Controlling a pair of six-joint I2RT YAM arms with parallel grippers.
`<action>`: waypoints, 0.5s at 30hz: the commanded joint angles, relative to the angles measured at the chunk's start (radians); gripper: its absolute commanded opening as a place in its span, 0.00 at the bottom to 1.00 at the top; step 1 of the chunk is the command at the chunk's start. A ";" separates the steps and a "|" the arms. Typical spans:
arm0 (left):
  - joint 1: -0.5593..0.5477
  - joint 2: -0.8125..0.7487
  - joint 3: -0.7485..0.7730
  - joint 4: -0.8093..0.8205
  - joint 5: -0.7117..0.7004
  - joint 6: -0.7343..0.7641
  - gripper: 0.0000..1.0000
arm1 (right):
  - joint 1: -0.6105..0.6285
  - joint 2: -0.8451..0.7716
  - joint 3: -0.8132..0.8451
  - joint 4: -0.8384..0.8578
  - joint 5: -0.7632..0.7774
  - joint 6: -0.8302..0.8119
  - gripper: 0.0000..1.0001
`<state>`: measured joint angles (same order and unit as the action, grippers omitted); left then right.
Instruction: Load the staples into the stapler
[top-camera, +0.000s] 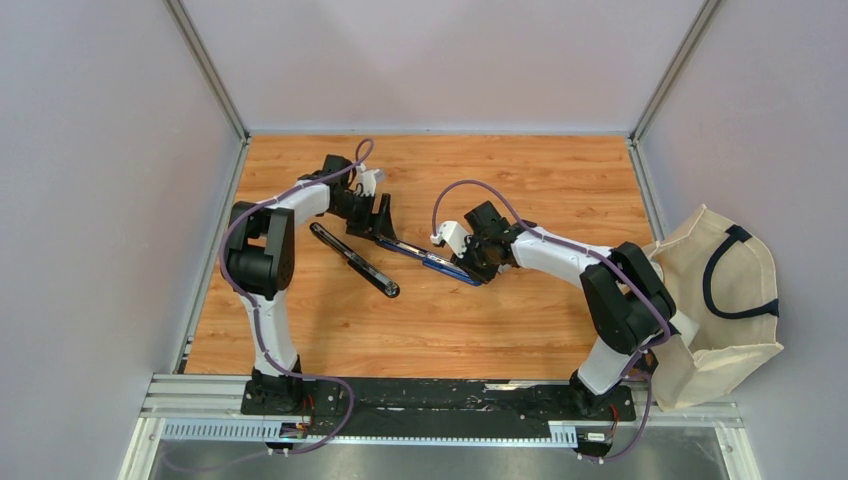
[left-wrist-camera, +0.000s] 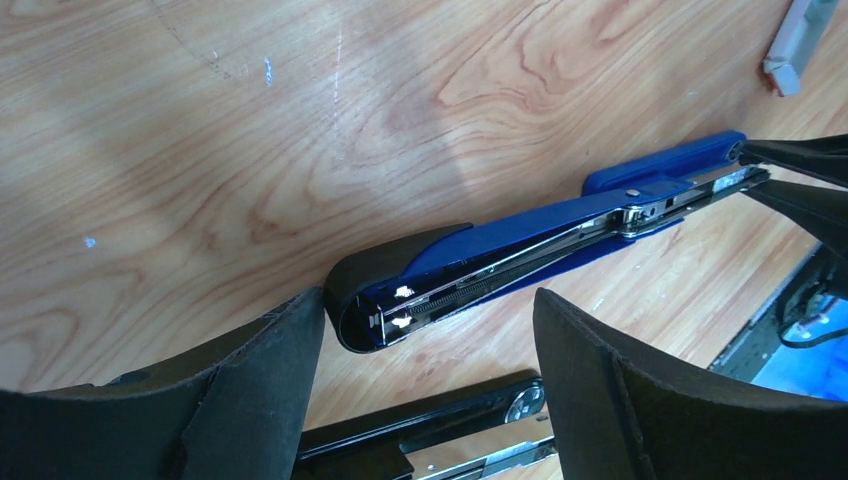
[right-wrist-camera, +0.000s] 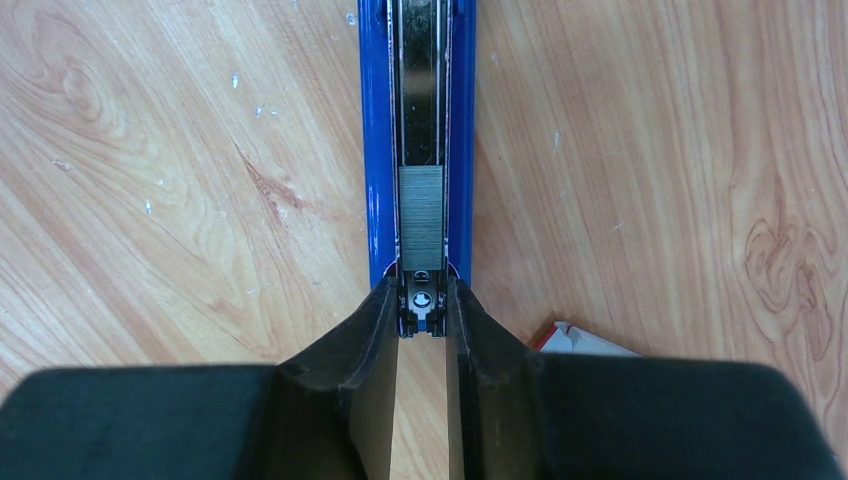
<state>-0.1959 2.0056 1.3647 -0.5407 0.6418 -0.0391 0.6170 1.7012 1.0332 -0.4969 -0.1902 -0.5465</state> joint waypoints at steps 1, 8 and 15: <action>-0.031 -0.028 0.014 -0.033 -0.018 0.027 0.84 | 0.007 0.025 0.014 0.024 0.018 0.005 0.12; -0.034 -0.050 -0.007 0.036 0.073 -0.001 0.84 | 0.007 0.028 0.013 0.024 0.017 0.002 0.12; -0.034 -0.163 -0.099 0.194 0.143 -0.033 0.84 | 0.012 0.043 0.016 0.023 0.018 0.000 0.12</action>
<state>-0.2070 1.9553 1.2984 -0.4534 0.6403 -0.0391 0.6178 1.7016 1.0336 -0.4988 -0.1833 -0.5426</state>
